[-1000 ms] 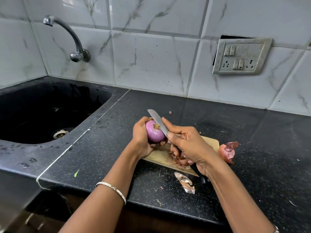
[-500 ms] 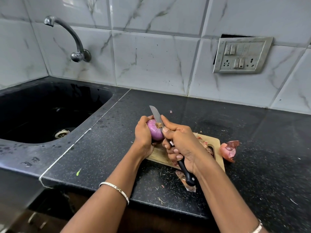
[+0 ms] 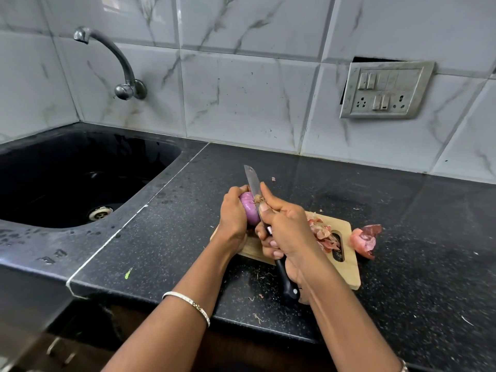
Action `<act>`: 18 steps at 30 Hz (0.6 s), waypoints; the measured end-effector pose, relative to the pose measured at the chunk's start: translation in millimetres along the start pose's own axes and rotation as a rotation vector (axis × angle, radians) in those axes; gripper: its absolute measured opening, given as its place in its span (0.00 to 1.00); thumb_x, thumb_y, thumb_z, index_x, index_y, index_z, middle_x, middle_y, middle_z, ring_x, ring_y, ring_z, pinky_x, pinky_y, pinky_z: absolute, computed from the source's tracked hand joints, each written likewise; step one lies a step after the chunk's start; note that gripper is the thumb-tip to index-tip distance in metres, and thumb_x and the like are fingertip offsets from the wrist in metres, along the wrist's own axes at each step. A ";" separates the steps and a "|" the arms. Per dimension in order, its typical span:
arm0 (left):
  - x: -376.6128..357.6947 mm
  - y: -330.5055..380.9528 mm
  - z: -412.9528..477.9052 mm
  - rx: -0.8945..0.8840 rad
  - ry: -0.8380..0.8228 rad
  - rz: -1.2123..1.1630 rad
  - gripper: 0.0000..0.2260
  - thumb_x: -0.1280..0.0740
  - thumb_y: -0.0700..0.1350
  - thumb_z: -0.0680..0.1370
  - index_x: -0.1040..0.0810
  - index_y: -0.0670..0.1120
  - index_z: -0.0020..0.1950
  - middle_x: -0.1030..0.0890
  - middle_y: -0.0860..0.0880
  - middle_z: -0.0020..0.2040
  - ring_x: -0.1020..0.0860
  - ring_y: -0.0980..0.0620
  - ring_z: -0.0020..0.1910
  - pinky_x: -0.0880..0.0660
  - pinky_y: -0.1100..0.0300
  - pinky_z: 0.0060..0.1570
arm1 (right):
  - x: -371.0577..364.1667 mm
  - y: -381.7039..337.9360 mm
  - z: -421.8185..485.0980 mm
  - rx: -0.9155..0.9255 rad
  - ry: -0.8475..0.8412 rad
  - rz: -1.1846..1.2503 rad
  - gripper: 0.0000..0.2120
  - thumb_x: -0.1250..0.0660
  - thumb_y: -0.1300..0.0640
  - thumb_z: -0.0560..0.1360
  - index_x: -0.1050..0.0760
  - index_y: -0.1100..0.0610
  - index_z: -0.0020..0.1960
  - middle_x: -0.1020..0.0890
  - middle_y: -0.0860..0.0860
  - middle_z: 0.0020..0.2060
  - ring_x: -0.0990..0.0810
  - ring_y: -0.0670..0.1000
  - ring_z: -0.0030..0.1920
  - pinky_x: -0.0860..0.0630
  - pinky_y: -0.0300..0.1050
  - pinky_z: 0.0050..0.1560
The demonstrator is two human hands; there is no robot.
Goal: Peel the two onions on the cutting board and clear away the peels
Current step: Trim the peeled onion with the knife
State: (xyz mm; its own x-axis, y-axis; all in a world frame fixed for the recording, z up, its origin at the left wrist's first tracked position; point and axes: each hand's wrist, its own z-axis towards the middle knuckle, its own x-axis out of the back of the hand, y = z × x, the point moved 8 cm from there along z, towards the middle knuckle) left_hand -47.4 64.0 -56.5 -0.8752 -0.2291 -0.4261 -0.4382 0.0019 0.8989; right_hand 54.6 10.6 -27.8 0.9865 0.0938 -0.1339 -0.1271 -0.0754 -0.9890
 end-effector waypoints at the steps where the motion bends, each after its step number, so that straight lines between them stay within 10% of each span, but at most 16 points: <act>1: 2.8 0.7 0.3 -0.005 0.020 -0.005 0.16 0.44 0.49 0.80 0.26 0.40 0.40 0.26 0.42 0.31 0.29 0.48 0.25 0.33 0.62 0.25 | -3.6 -0.4 -0.7 -0.005 -0.018 -0.001 0.19 0.39 0.58 0.85 0.26 0.39 0.70 0.29 0.53 0.25 0.40 0.44 0.21 0.43 0.33 0.19; 4: 7.2 5.3 -1.7 -0.034 0.058 0.012 0.18 0.41 0.51 0.75 0.22 0.38 0.50 0.22 0.38 0.46 0.27 0.43 0.42 0.26 0.53 0.39 | -7.8 2.3 -9.0 0.002 -0.044 0.008 0.19 0.39 0.57 0.84 0.25 0.36 0.69 0.29 0.53 0.26 0.40 0.44 0.22 0.43 0.34 0.19; 8: 3.9 3.9 -0.3 -0.024 0.039 0.022 0.18 0.44 0.47 0.82 0.24 0.42 0.37 0.22 0.45 0.30 0.26 0.49 0.28 0.28 0.61 0.28 | 3.5 2.4 -12.6 0.061 0.005 0.016 0.20 0.39 0.57 0.84 0.28 0.35 0.70 0.28 0.53 0.27 0.39 0.44 0.22 0.41 0.35 0.20; 13: -4.6 6.5 0.5 -0.047 -0.060 0.019 0.22 0.46 0.45 0.82 0.19 0.43 0.35 0.19 0.42 0.33 0.22 0.46 0.27 0.26 0.61 0.23 | 39.5 -25.5 -13.5 0.385 0.377 -0.938 0.26 0.42 0.51 0.84 0.43 0.36 0.78 0.20 0.49 0.36 0.22 0.51 0.36 0.28 0.47 0.35; 18: -11.0 7.8 -0.3 -0.058 -0.152 0.074 0.23 0.46 0.52 0.85 0.20 0.39 0.44 0.18 0.34 0.37 0.21 0.41 0.27 0.22 0.57 0.30 | 46.4 -33.6 -16.8 0.368 0.468 -1.131 0.23 0.51 0.41 0.85 0.41 0.42 0.79 0.22 0.49 0.34 0.23 0.52 0.35 0.33 0.48 0.30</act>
State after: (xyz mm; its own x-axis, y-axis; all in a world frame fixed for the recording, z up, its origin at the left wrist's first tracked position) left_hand -41.1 66.2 -44.7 -0.9276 -0.0805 -0.3648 -0.3624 -0.0436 0.9310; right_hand 106.4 0.8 0.3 0.4956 -0.4370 0.7507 0.8566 0.1025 -0.5058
